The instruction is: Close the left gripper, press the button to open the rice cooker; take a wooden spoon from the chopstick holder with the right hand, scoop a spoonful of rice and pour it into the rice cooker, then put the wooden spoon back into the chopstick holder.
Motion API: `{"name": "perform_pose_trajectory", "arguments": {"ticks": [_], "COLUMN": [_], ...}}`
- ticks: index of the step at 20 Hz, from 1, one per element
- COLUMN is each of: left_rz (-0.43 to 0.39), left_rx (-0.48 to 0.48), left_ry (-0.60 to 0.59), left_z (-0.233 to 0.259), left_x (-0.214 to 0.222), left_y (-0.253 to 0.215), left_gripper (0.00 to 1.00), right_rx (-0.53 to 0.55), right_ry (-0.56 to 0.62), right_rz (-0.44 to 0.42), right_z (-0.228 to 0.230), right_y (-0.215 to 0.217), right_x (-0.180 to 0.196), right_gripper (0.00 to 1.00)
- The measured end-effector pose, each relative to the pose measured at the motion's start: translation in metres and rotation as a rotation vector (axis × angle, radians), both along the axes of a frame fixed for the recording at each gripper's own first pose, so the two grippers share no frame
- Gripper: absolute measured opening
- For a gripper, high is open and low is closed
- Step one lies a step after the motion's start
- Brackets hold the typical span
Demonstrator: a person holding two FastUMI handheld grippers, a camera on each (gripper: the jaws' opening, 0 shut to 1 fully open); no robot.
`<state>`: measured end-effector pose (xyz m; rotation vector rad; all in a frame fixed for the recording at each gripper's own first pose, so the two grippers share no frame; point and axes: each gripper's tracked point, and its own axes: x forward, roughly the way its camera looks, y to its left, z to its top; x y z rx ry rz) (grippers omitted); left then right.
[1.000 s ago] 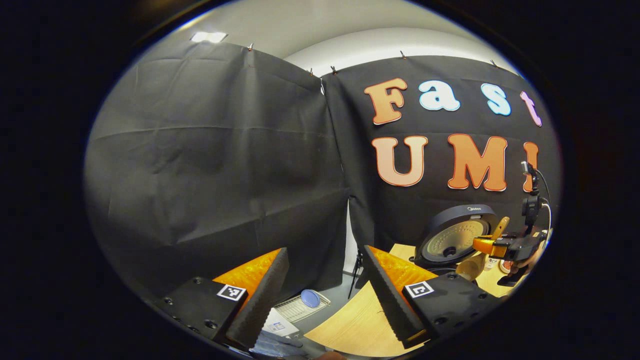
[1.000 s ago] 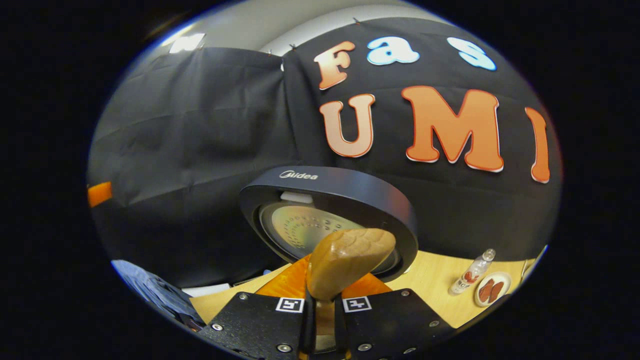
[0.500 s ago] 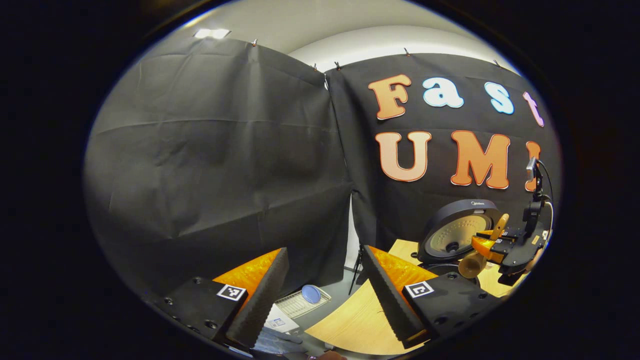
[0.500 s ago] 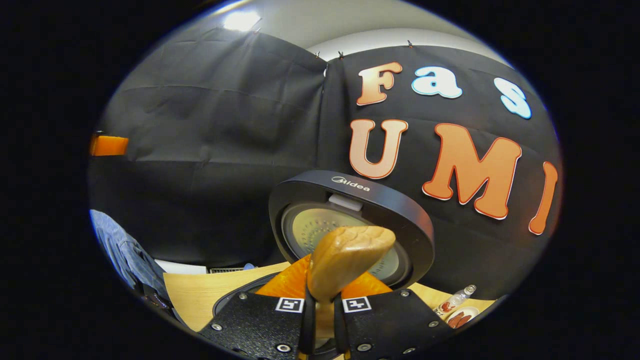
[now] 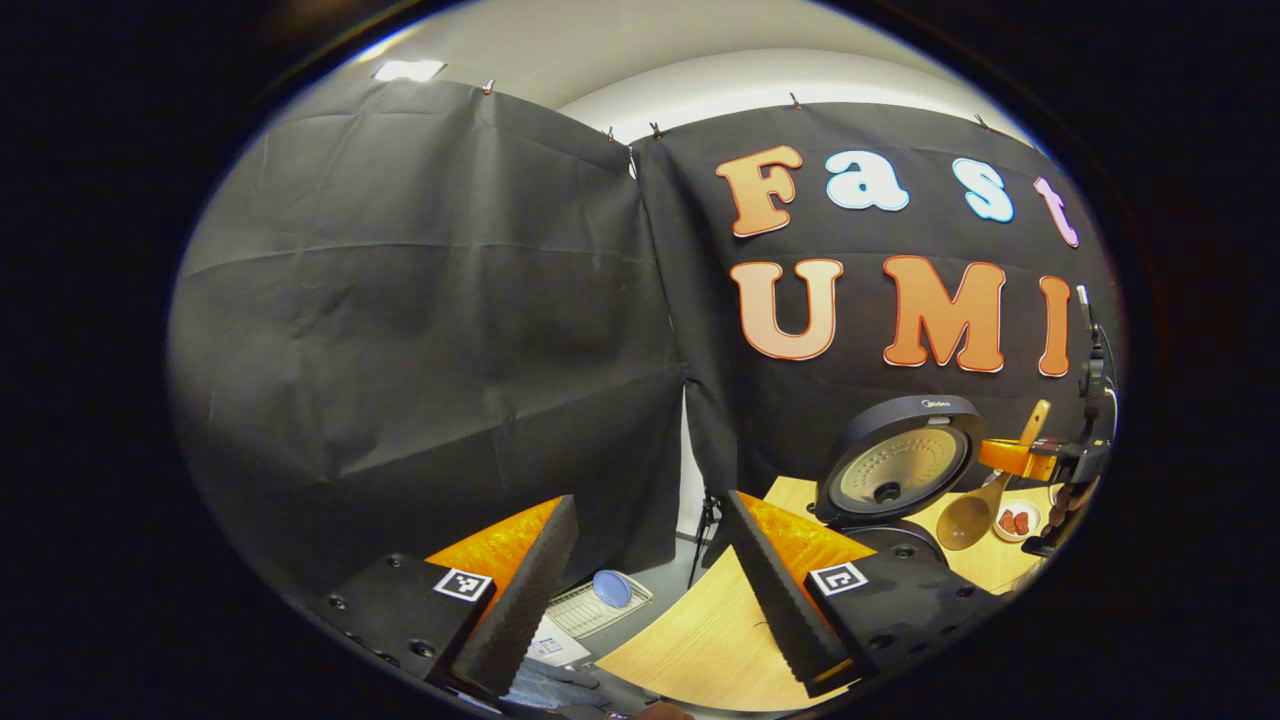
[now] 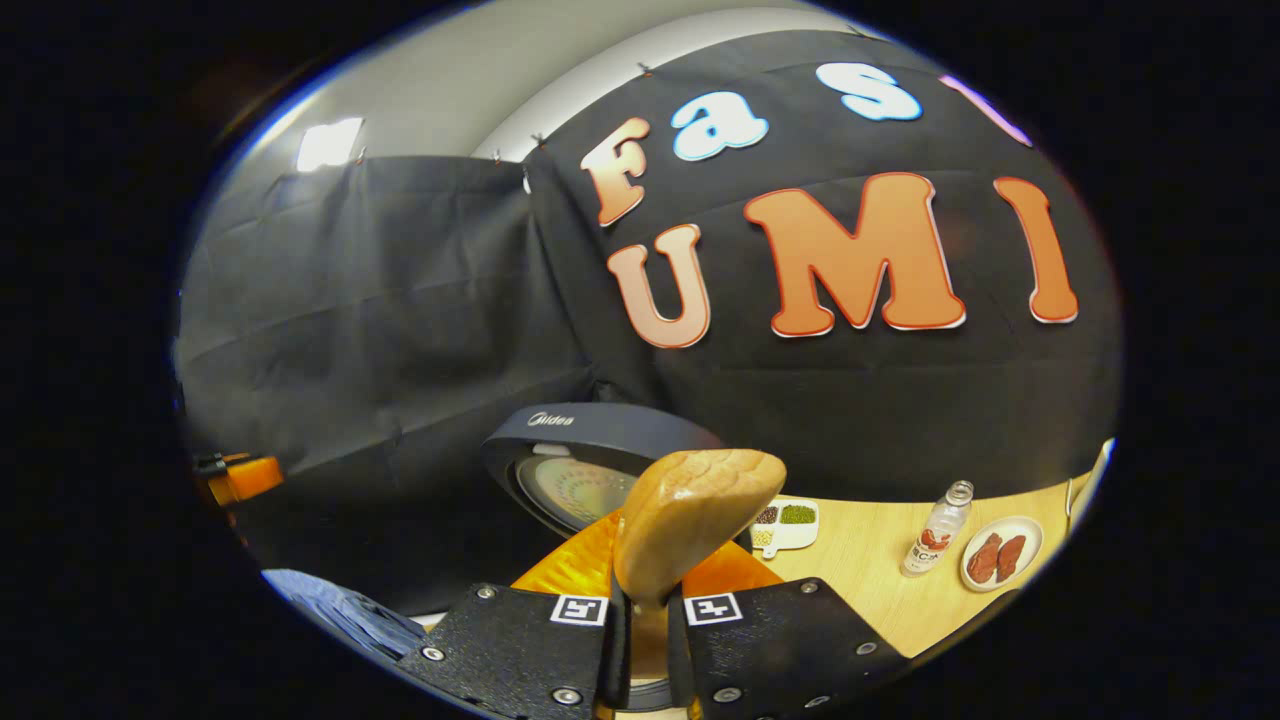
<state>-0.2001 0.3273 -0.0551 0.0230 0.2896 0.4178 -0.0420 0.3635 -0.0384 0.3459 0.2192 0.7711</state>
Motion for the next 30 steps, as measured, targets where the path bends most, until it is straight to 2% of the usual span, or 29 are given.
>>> {"name": "perform_pose_trajectory", "arguments": {"ticks": [3,4,14,19,21,22,23,27,30], "left_rz": [-0.035,-0.047,-0.139,-0.199,-0.221,-0.229,-0.235,-0.249,-0.248], "left_rx": [0.001,0.005,0.000,-0.011,-0.010,-0.010,-0.010,-0.014,-0.011], "left_ry": [-0.008,-0.008,-0.011,-0.012,-0.015,-0.017,-0.019,-0.024,-0.019], "left_z": [0.003,0.004,0.015,0.016,0.019,0.021,0.022,0.026,0.029], "left_x": [0.013,0.016,0.050,0.070,0.076,0.078,0.081,0.085,0.080], "left_y": [-0.018,-0.024,-0.089,-0.132,-0.146,-0.153,-0.158,-0.178,-0.184], "left_gripper": [1.00,0.92,0.92,0.92,0.92,1.00,0.92,0.92,0.92], "right_rx": [0.023,0.013,-0.067,-0.096,-0.109,-0.115,-0.118,-0.127,-0.172], "right_ry": [0.043,0.049,0.200,0.251,0.265,0.268,0.273,0.321,0.368], "right_rz": [-0.063,-0.092,-0.340,-0.456,-0.495,-0.515,-0.536,-0.577,-0.582], "right_z": [-0.008,-0.014,-0.095,-0.119,-0.129,-0.134,-0.138,-0.167,-0.200], "right_y": [-0.048,-0.065,-0.233,-0.305,-0.330,-0.342,-0.353,-0.379,-0.386], "right_x": [0.010,0.012,0.015,0.012,0.012,0.013,0.014,0.011,0.006], "right_gripper": [0.14,0.14,0.14,0.14,0.14,0.14,0.14,0.14,0.14]}}
